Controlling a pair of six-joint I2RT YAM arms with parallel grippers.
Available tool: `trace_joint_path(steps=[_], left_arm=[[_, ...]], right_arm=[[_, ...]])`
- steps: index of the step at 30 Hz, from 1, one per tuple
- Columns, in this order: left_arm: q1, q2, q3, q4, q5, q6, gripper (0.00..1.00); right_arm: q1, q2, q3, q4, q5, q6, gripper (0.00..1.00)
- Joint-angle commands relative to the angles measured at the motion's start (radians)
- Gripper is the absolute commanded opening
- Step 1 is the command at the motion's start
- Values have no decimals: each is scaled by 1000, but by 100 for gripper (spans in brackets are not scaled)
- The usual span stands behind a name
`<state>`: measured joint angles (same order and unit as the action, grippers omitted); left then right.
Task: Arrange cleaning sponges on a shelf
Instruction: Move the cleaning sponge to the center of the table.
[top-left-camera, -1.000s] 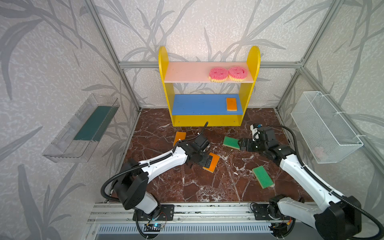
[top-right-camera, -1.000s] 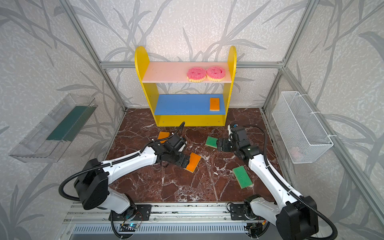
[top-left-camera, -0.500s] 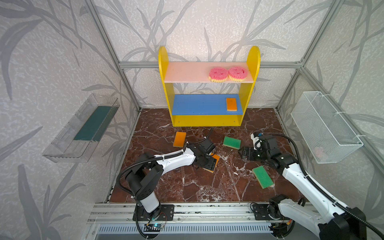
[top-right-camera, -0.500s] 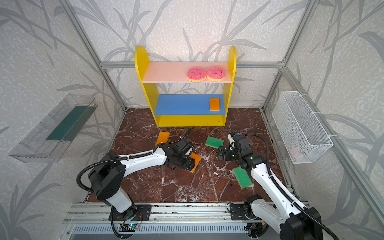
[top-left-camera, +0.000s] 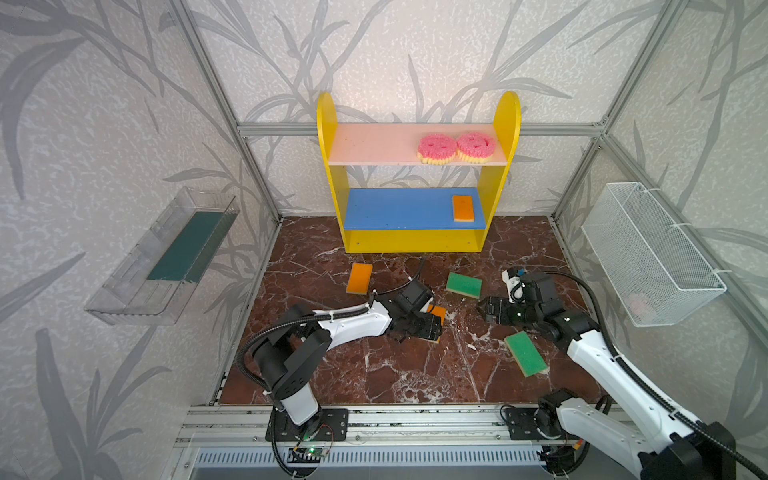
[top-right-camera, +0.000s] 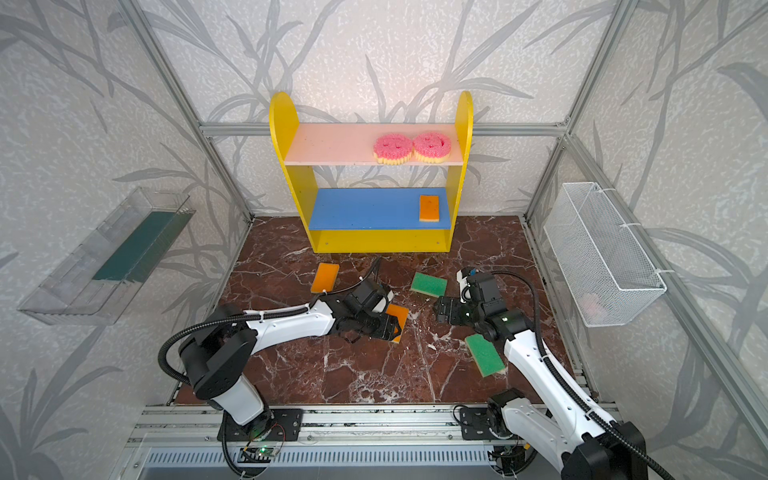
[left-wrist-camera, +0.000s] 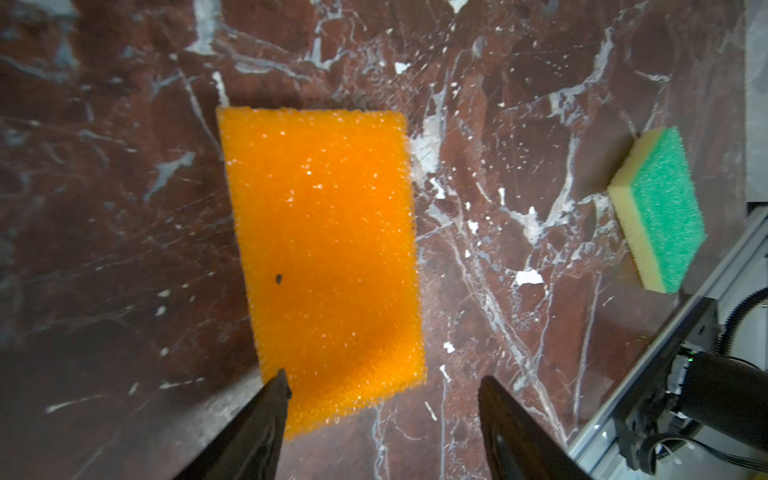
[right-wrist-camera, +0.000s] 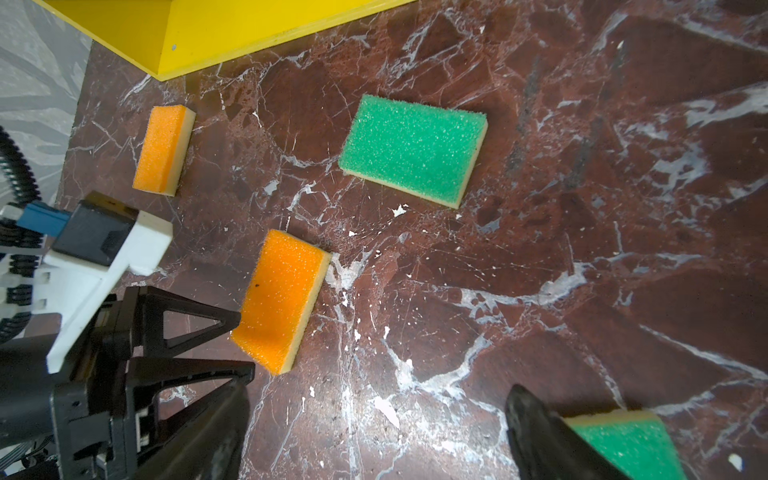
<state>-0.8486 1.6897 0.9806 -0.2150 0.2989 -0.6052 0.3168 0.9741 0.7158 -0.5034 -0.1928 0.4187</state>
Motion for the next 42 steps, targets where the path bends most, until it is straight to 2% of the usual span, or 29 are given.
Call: trace_joint_path(steps=[1,7,10,11,14,16,26,40,42], left_arm=[[-13,-2,-2,85,34,-67,74],[-6,-110,-57,148,10,-113,78],[19,-178,-108,117,-18,-110,75],[34,-196,-132,118,-24,-111,69],[80,-213,-175,99,-9,-109,37],[105,-205,-190,90,16,-104,22],[129,-81,-217,178,58,-106,19],[40,16,-181,300,58,-192,19],[39,4,-190,304,56,-197,24]], right_arm=[[-1,-14,-10,-38,-11,2,94],[25,-5,7,-61,-5,1,94],[55,-7,11,-69,19,15,94],[60,-8,11,-67,21,21,94],[68,-12,7,-66,26,34,93],[71,-16,2,-65,29,42,92],[81,-41,-25,-69,33,55,92],[91,7,-6,-60,18,37,92],[104,19,-4,-62,18,34,93]])
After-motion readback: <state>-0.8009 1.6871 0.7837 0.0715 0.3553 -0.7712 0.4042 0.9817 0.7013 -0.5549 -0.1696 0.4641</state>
